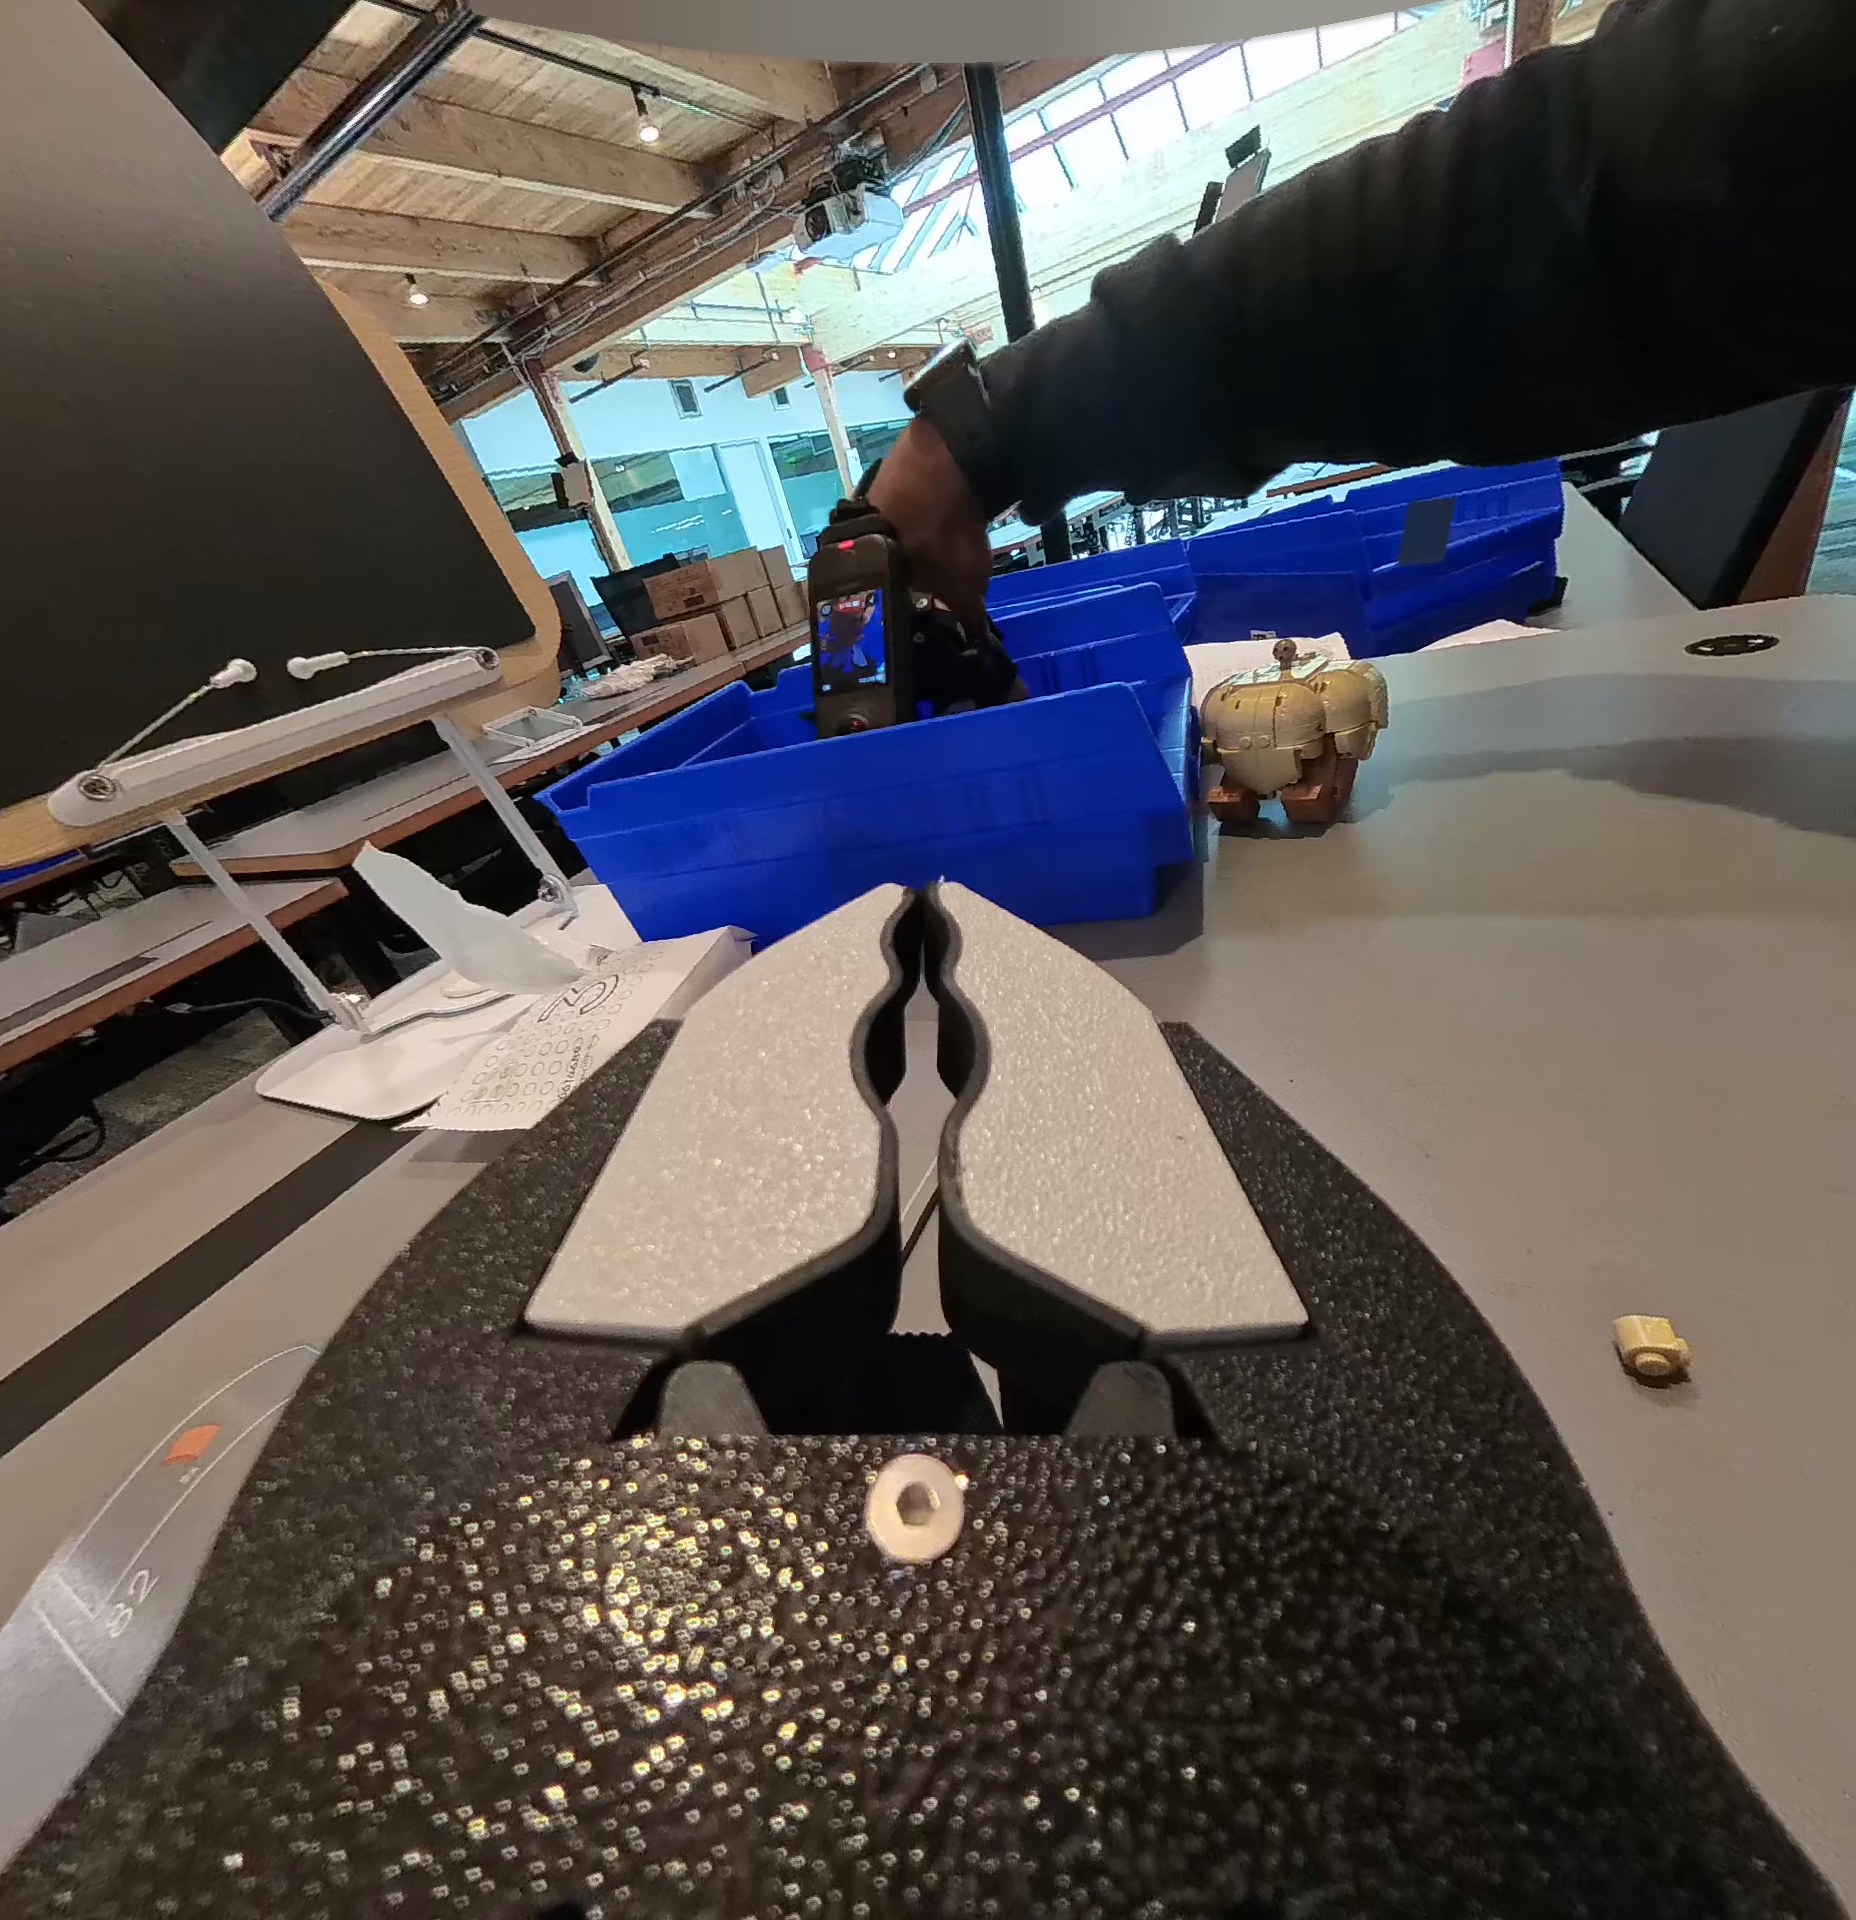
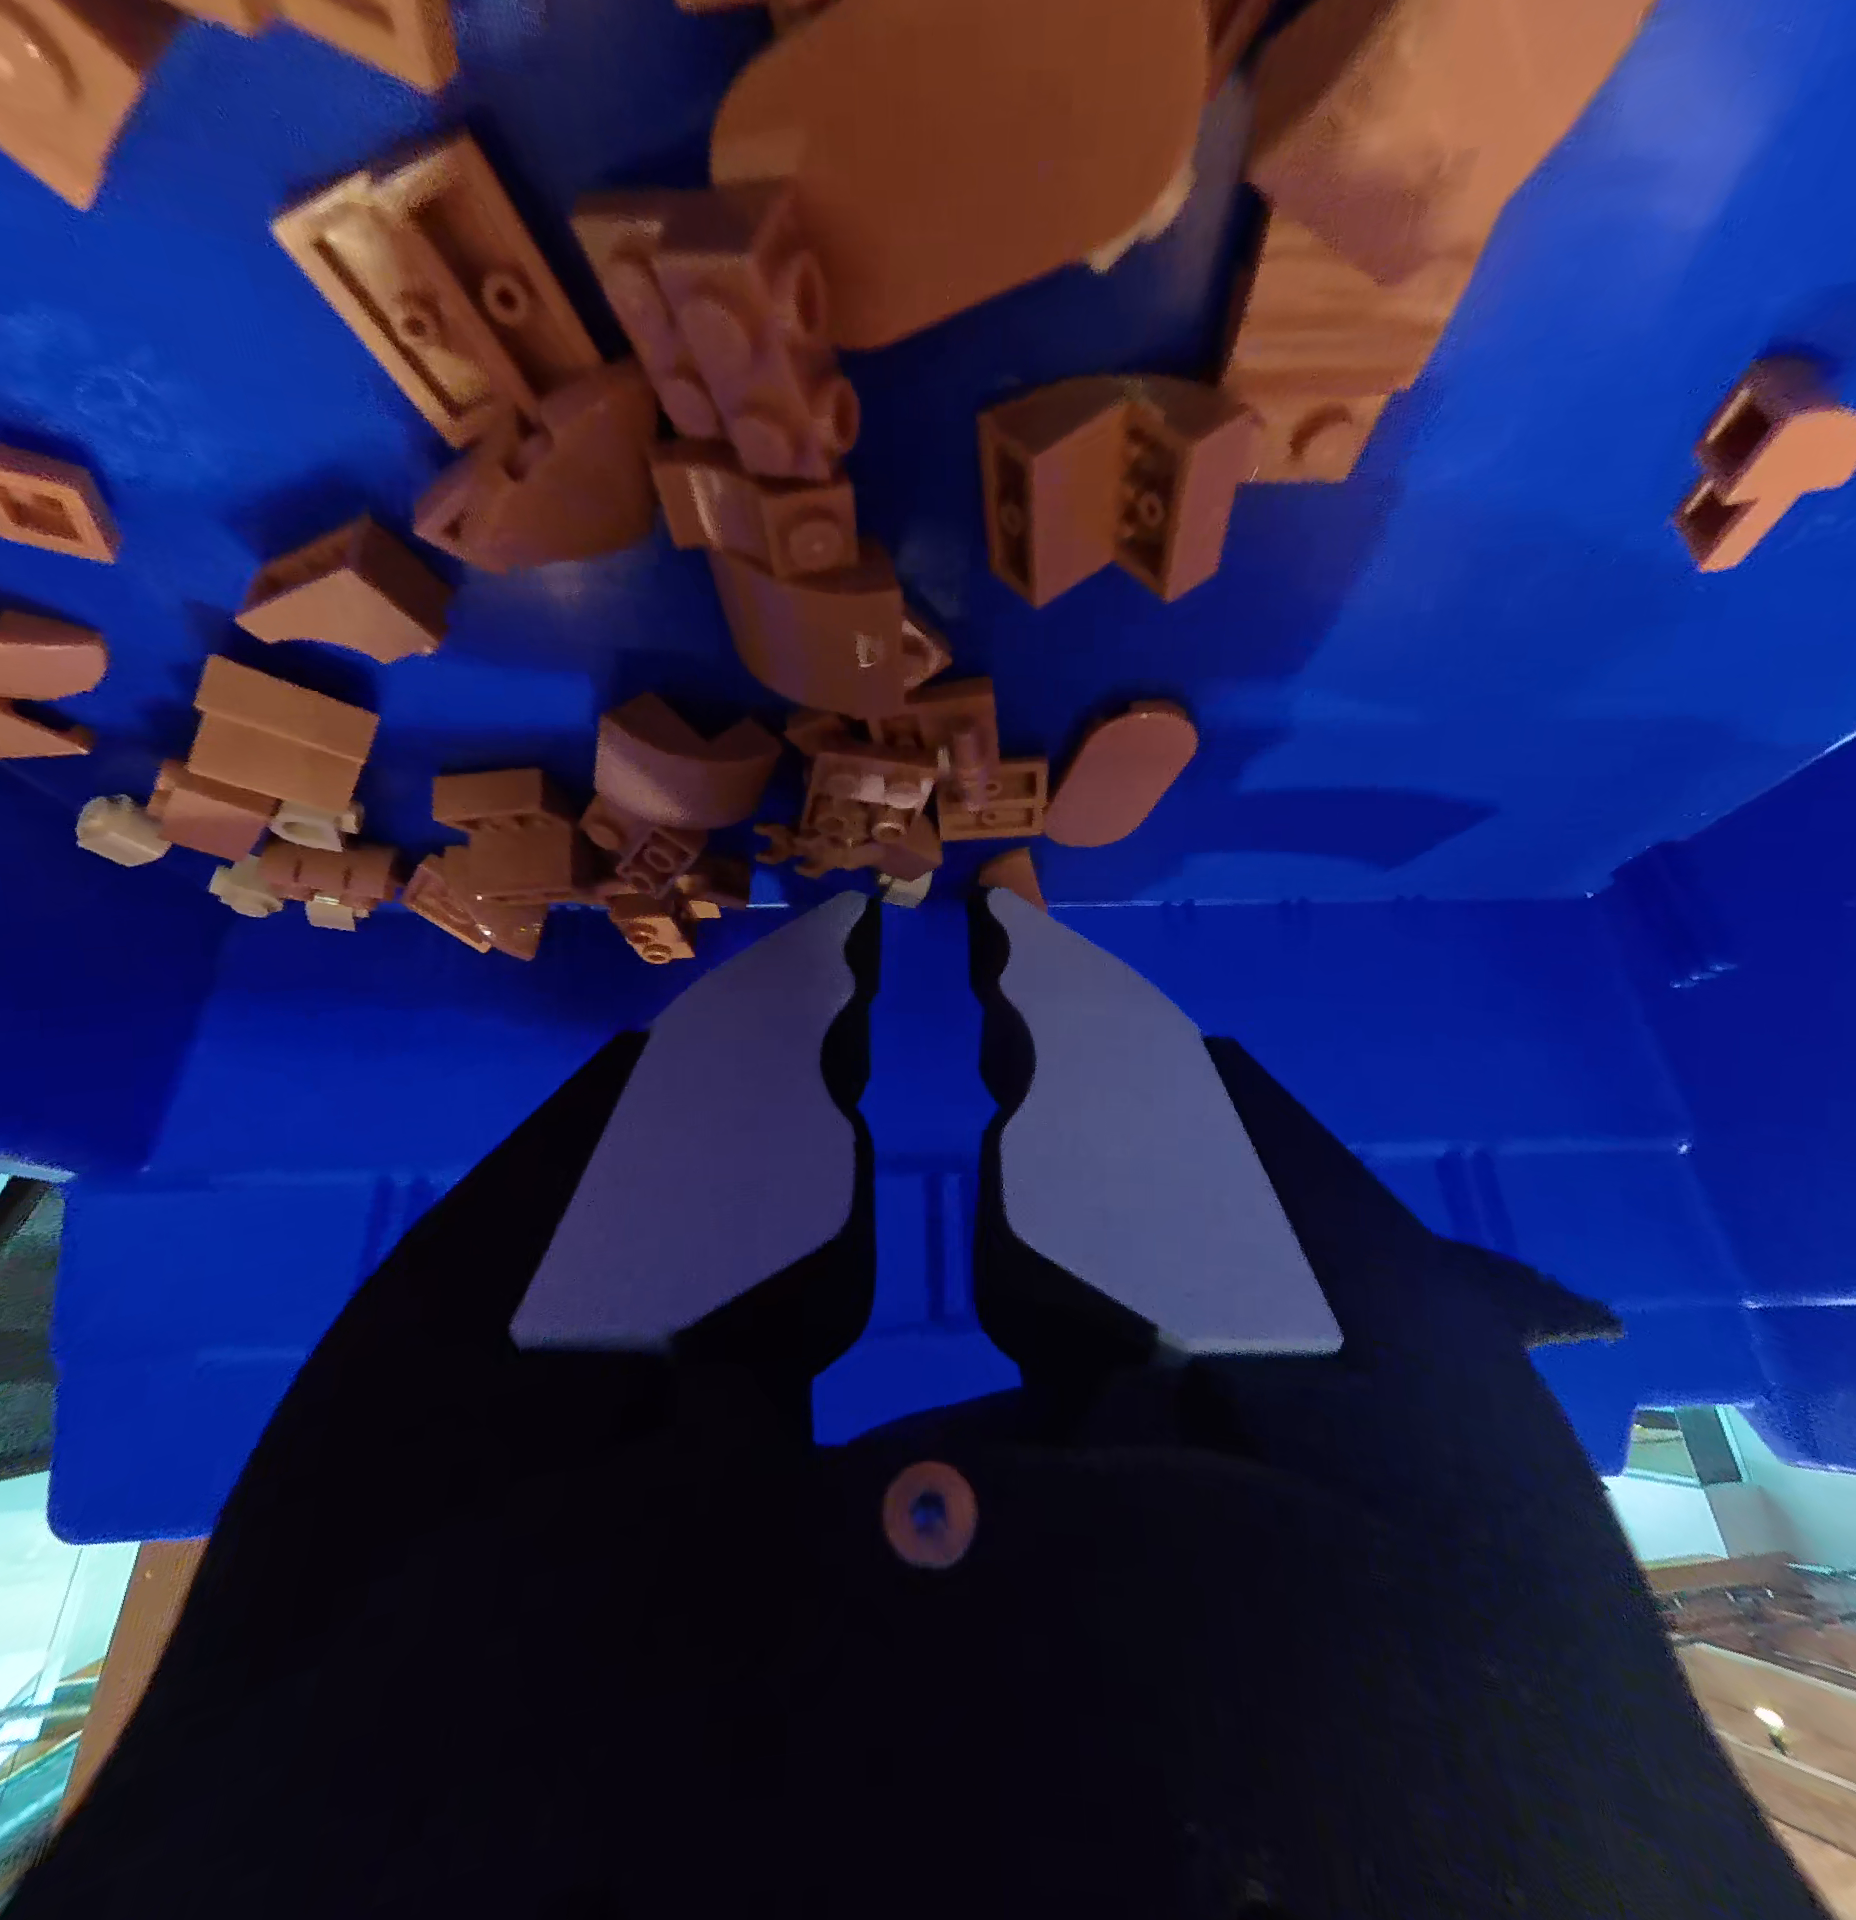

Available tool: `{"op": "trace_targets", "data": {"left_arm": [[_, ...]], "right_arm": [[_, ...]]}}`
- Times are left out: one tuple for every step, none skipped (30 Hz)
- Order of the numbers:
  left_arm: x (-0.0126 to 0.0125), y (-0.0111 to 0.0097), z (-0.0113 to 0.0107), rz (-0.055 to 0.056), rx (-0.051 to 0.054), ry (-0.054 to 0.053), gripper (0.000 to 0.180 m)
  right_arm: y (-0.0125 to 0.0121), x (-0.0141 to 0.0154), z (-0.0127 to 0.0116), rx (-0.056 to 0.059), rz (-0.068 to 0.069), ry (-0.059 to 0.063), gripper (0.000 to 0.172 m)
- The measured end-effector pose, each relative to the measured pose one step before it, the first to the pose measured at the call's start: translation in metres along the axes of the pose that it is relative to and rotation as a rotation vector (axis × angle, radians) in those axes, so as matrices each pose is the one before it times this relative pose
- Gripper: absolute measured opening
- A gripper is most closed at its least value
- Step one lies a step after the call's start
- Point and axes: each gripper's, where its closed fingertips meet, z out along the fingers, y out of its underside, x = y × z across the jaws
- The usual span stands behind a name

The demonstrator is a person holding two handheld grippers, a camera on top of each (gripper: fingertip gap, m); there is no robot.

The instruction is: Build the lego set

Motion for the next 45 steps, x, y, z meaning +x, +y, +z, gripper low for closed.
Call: {"op": "trace_targets", "data": {"left_arm": [[0.00007,-0.00004,-0.00002,0.0002,0.0001,-0.0001,0.000],[-0.00002,-0.00002,0.00001,-0.0001,0.0002,-0.0002,0.000],[-0.00005,0.00001,0.00004,-0.0002,0.0001,0.0002,0.000],[-0.00002,-0.00002,-0.00008,-0.0004,0.0001,-0.0001,0.000],[-0.00005,0.00004,0.00002,-0.0004,-0.0001,0.0001,0.000],[0.00006,0.00001,0.00009,0.0002,-0.0001,0.0003,0.000],[0.00012,-0.00004,-0.00002,0.0006,0.0001,0.0005,0.000],[0.00015,0.00000,0.00005,0.0005,-0.0002,0.0005,0.000],[0.00000,0.00003,-0.00002,0.0004,-0.0002,0.0002,0.000],[0.00017,0.00002,-0.00001,0.0004,0.0004,0.0007,0.000],[0.00003,-0.00005,0.00003,0.0000,0.0004,0.0003,0.000],[0.00009,0.00004,-0.00002,0.0000,-0.0003,0.0007,0.000],[0.00014,0.00005,0.00007,0.0002,-0.0004,0.0009,0.000],[-0.00005,-0.00003,0.00002,0.0001,0.0003,-0.0003,0.000],[0.00001,-0.00002,0.00001,0.0000,0.0001,0.0001,0.000],[0.00001,0.00002,-0.00001,0.0003,-0.0001,0.0002,0.000],[0.00008,-0.00004,-0.00002,0.0002,0.0001,0.0000,0.000],[-0.00004,-0.00006,0.00003,-0.0001,0.0005,-0.0003,0.000],[0.00003,0.00000,0.00000,0.0001,0.0000,0.0003,0.000],[0.00013,0.00003,0.00003,0.0006,-0.0004,0.0004,0.000],[0.00012,0.00012,0.00003,0.0009,-0.0004,0.0003,0.000],[0.00009,-0.00002,0.00006,0.0010,0.0000,0.0003,0.000],[0.00025,0.00010,0.00000,0.0012,-0.0005,0.0007,0.000],[0.00028,0.00005,0.00017,0.0013,-0.0008,0.0007,0.000],[0.00017,0.00007,0.00011,0.0012,-0.0008,0.0008,0.000],[0.00027,0.00006,0.00002,0.0010,-0.0002,0.0008,0.000],[0.00008,-0.00005,-0.00002,0.0006,0.0002,0.0002,0.000],[-0.00013,0.00001,-0.00005,-0.0001,0.0002,-0.0001,0.000],[0.00006,-0.00004,0.00002,-0.0004,0.0003,0.0002,0.000],[-0.00007,0.00002,0.00004,-0.0006,0.0001,-0.0002,0.000],[-0.00001,-0.00006,-0.00006,-0.0003,0.0005,0.0000,0.000],[-0.00004,-0.00006,-0.00006,0.0001,0.0005,0.0000,0.000],[0.00004,0.00001,0.00009,0.0003,-0.0001,0.0003,0.000],[0.00012,0.00011,-0.00006,0.0004,-0.0003,0.0002,0.000],[0.00005,0.00004,0.00007,0.0004,-0.0003,0.0004,0.000],[0.00012,0.00001,0.00004,0.0005,-0.0003,0.0003,0.000],[0.00014,-0.00001,0.00006,0.0005,-0.0001,0.0005,0.000],[0.00002,-0.00004,-0.00002,0.0005,0.0001,-0.0003,0.000],[0.00003,0.00000,-0.00009,0.0003,0.0005,-0.0003,0.000],[-0.00015,-0.00013,-0.00002,-0.0003,0.0005,-0.0002,0.000],[-0.00001,-0.00005,-0.00006,-0.0007,0.0004,-0.0002,0.000],[-0.00009,-0.00005,-0.00002,-0.0004,0.0006,0.0000,0.000],[-0.00004,-0.00013,-0.00012,-0.0004,0.0010,0.0000,0.000],[-0.00011,-0.00013,-0.00012,-0.0005,0.0011,-0.0006,0.000],[0.00008,-0.00007,-0.00010,-0.0001,0.0003,0.0001,0.000]], "right_arm": [[-0.00002,0.00007,0.00043,-0.0041,-0.0036,-0.0035,0.016],[0.00002,-0.00070,0.00065,-0.0051,-0.0028,-0.0082,0.016],[-0.00003,-0.00082,0.00041,-0.0041,-0.0022,-0.0090,0.015],[-0.00025,-0.00112,0.00058,-0.0043,-0.0007,-0.0105,0.015],[-0.00050,-0.00114,0.00123,-0.0037,0.0000,-0.0103,0.018],[0.00095,-0.00092,0.00129,-0.0148,-0.0005,-0.0089,0.018],[0.00047,-0.00034,0.00027,-0.0078,0.0005,-0.0063,0.019],[-0.00011,0.00043,-0.00007,-0.0022,-0.0010,-0.0013,0.018],[-0.00006,0.00079,0.00009,-0.0014,-0.0015,0.0021,0.018],[0.00009,0.00059,0.00013,-0.0002,0.0006,-0.0005,0.018],[-0.00001,0.00055,0.00009,0.0015,0.0017,-0.0009,0.017],[-0.00024,0.00026,0.00001,0.0020,0.0018,-0.0024,0.016],[-0.00012,0.00022,-0.00006,0.0010,0.0023,-0.0024,0.015],[-0.00012,0.00033,0.00003,-0.0014,0.0021,-0.0003,0.015],[0.00011,0.00055,0.00015,-0.0040,0.0021,0.0030,0.015],[-0.00001,0.00030,0.00005,-0.0049,0.0022,0.0025,0.015],[0.00000,0.00004,0.00002,-0.0051,0.0012,0.0038,0.015],[-0.00001,0.00014,0.00001,-0.0051,0.0008,0.0052,0.016],[0.00004,0.00002,0.00007,-0.0050,0.0012,0.0061,0.016],[-0.00007,0.00001,-0.00003,-0.0043,0.0028,0.0069,0.015],[-0.00019,-0.00003,-0.00008,-0.0040,0.0018,0.0075,0.015],[-0.00008,0.00009,-0.00007,-0.0028,-0.0030,0.0089,0.015],[-0.00001,0.00002,-0.00009,-0.0003,-0.0036,0.0073,0.015],[-0.00003,-0.00001,-0.00005,0.0036,-0.0017,0.0028,0.015],[0.00002,-0.00060,0.00004,0.0075,0.0018,-0.0043,0.013],[-0.00014,-0.00120,0.00011,0.0094,0.0048,-0.0119,0.010],[-0.00012,-0.00078,0.00020,0.0084,0.0059,-0.0111,0.009],[-0.00032,0.00009,-0.00013,0.0043,0.0018,-0.0045,0.009],[-0.00018,0.00013,0.00001,-0.0022,0.0009,-0.0024,0.009],[0.00011,0.00034,0.00005,-0.0077,0.0015,-0.0005,0.009],[0.00034,0.00066,0.00019,-0.0107,-0.0004,0.0025,0.010],[0.00020,0.00026,0.00009,-0.0085,-0.0031,0.0011,0.010],[-0.00009,0.00016,0.00005,-0.0060,-0.0028,-0.0004,0.010],[0.00005,0.00019,-0.00005,-0.0049,-0.0013,-0.0009,0.010],[0.00019,0.00024,0.00027,-0.0052,-0.0008,0.0007,0.008],[0.00044,0.00012,0.00033,-0.0045,-0.0022,0.0013,0.007],[0.00018,0.00015,0.00005,0.0002,-0.0018,0.0018,0.007],[0.00005,0.00008,-0.00014,0.0041,0.0005,0.0017,0.007],[-0.00013,0.00001,-0.00010,0.0081,0.0049,0.0005,0.006],[-0.00064,0.00016,-0.00072,0.0126,0.0076,0.0021,0.006],[0.00027,0.00010,-0.00139,0.0083,0.0065,0.0032,0.006],[0.00149,0.00001,-0.00244,0.0019,0.0053,0.0063,0.007],[0.00229,0.00014,-0.00339,0.0003,0.0058,0.0086,0.007],[0.00239,0.00036,-0.00474,0.0052,0.0080,0.0113,0.006],[0.00216,-0.00013,-0.00590,0.0134,0.0132,0.0087,0.007]]}}
